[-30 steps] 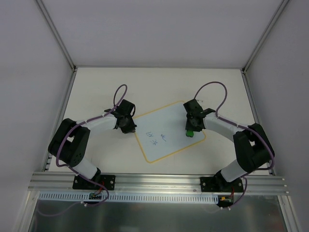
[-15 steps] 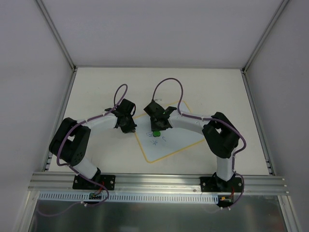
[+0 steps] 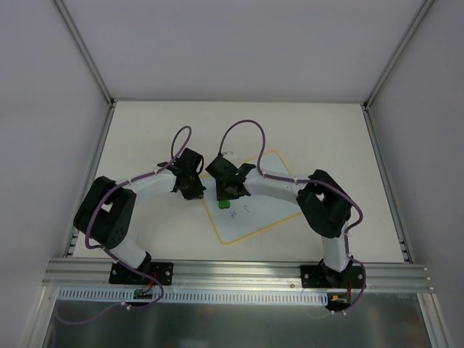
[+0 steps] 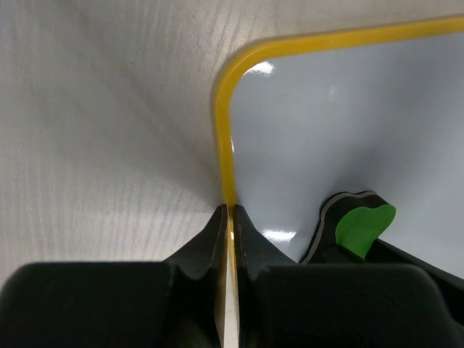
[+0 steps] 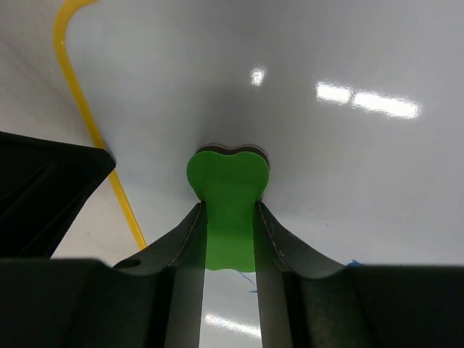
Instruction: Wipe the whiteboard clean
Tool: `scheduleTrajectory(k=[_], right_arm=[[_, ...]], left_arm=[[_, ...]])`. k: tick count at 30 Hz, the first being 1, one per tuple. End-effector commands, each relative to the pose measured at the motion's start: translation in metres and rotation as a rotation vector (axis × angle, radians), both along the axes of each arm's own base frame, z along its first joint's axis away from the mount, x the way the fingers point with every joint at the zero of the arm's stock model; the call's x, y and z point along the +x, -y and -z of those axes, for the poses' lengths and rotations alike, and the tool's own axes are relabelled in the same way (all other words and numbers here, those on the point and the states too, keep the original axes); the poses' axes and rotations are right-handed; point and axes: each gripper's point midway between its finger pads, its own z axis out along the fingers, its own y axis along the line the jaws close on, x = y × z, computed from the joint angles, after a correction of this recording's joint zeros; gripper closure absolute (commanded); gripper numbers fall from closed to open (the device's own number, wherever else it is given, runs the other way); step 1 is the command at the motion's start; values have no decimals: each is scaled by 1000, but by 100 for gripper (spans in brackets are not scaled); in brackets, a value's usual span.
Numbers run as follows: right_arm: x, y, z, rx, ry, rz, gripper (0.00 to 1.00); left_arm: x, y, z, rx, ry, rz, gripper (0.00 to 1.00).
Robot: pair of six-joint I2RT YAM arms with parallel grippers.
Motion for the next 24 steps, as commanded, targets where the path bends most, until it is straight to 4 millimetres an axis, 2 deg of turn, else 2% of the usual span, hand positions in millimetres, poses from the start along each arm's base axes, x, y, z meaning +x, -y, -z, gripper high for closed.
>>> scheduleTrajectory(k=[1,2,3,4,5,6,7,8,11,12,16,19,20,21,22,24], right_arm=[[-38,63,33,-161,-142,100,85],[-30,80,32,-169,-137,152,85],[-39,103,40,-204,-160,180,85],[-31,118,29,-187,-136,235,85],[-31,131,28,-192,-131,262,85],[-32,142,26,-196,-125,286,85],[-41,161,32,-223,-138,307,85],[-35,171,22,-203,-110,343,85],[-41,192,19,-199,-100,386,85],[-41,193,19,-196,-101,388,85],[-42,167,23,-141,-117,335,85],[-46,131,24,-106,-143,260,86],[-55,115,24,-96,-154,216,86],[-52,99,18,-70,-148,192,86],[-61,88,25,-82,-165,157,86],[-68,70,25,-62,-185,114,86]], left_arm=[[-21,-11,18,50,-102,-3,100],[-21,-12,19,52,-103,-5,100],[-21,-12,19,51,-102,-5,100],[-21,-13,19,54,-105,-5,100],[-21,-13,19,52,-104,-10,100],[-20,-13,19,52,-104,-10,100],[-20,-13,19,52,-105,-8,100],[-20,-13,19,51,-104,-8,100],[-20,-11,17,43,-102,-7,100],[-20,-11,17,41,-104,-5,100],[-18,-8,14,28,-100,-1,100],[-18,-5,13,16,-101,7,100],[-18,-5,12,16,-100,7,100],[-18,-4,12,13,-101,8,100],[-18,-4,12,12,-99,8,100],[-17,-4,12,11,-99,5,100]])
